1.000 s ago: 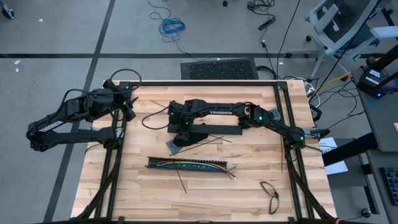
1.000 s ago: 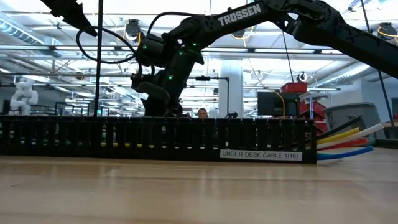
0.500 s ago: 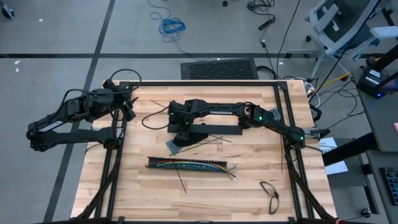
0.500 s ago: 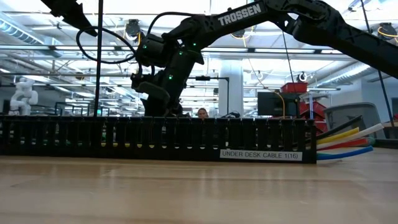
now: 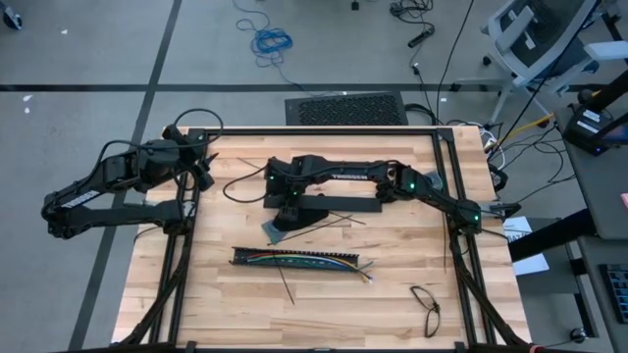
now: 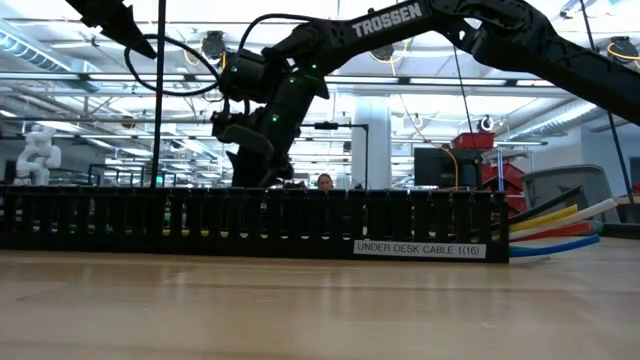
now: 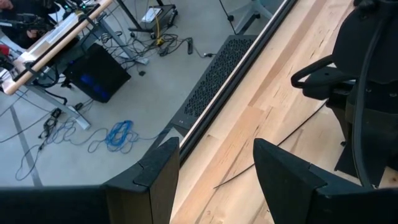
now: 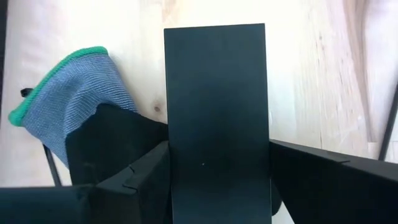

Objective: Ziptie cables
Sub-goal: Close the cable duct

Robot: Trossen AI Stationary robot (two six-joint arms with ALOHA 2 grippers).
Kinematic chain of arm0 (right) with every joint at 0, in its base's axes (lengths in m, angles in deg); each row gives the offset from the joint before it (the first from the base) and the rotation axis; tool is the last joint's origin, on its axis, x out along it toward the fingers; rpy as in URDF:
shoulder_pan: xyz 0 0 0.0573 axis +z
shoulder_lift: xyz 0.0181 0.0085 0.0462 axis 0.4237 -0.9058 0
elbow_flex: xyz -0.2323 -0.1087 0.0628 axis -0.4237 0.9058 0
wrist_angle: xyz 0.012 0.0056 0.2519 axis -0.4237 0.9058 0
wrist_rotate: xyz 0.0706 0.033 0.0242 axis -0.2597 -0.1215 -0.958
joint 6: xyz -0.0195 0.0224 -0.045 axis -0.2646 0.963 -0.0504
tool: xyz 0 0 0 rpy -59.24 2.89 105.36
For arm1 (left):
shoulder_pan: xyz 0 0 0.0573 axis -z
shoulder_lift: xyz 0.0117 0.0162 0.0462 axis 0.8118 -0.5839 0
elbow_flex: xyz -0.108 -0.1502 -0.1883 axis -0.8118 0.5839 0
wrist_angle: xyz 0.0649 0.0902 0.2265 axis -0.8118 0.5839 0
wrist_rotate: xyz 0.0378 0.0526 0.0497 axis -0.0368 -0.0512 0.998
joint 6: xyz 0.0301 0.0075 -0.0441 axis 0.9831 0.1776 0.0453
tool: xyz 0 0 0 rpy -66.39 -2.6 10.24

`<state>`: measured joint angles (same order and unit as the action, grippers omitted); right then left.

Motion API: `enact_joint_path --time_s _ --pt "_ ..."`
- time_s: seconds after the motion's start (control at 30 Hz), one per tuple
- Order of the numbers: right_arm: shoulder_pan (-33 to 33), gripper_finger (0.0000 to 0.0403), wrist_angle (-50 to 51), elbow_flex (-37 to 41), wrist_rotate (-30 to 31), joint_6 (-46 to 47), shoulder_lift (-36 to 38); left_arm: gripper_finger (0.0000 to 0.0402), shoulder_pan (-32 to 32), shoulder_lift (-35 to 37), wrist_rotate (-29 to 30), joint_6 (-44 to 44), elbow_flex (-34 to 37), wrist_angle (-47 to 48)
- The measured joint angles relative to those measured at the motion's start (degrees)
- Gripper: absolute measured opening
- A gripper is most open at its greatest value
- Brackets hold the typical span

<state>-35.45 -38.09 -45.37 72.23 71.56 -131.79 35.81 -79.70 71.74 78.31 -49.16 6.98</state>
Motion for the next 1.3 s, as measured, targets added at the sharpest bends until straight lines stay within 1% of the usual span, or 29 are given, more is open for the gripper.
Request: enact_joint_path --time_s 0.27,0.4,0.53,0.67,0.73,0.9,1.13,1.3 --pt "-0.6 0.0231 1.0 0.0 0.0 -0.2 0.5 0.0202 0.0 0.0 0.0 0.0 0.0 0.0" --pt "-1.0 0.0230 2.3 -1.5 -0.2 -0.3 1.4 0.0202 0.0 0.0 0.0 0.0 0.0 0.0" --pt "-1.3 0.0231 4.5 -2.7 -0.2 -1.7 2.4 0.0202 0.0 0.0 0.0 0.0 0.0 0.0" --pt "-1.2 0.0229 9.6 -2.7 -0.4 -1.6 2.9 0.0202 0.0 0.0 0.0 0.0 0.0 0.1" --pt "-1.2 0.0230 12.3 -2.6 -1.4 -1.4 2.9 0.0202 0.0 0.0 0.0 -0.1 0.0 0.1" --pt "-0.8 0.0232 14.3 -2.6 -3.4 -1.0 3.6 0.0202 0.0 0.0 0.0 -0.1 0.0 0.2" --pt "-0.7 0.0231 16.2 -2.6 -8.6 3.3 3.8 0.0202 0.0 0.0 0.0 -0.1 0.0 0.2" --pt "0.0 0.0233 19.1 -2.6 -9.0 2.1 3.8 0.0202 0.0 0.0 0.0 0.0 0.0 0.2"
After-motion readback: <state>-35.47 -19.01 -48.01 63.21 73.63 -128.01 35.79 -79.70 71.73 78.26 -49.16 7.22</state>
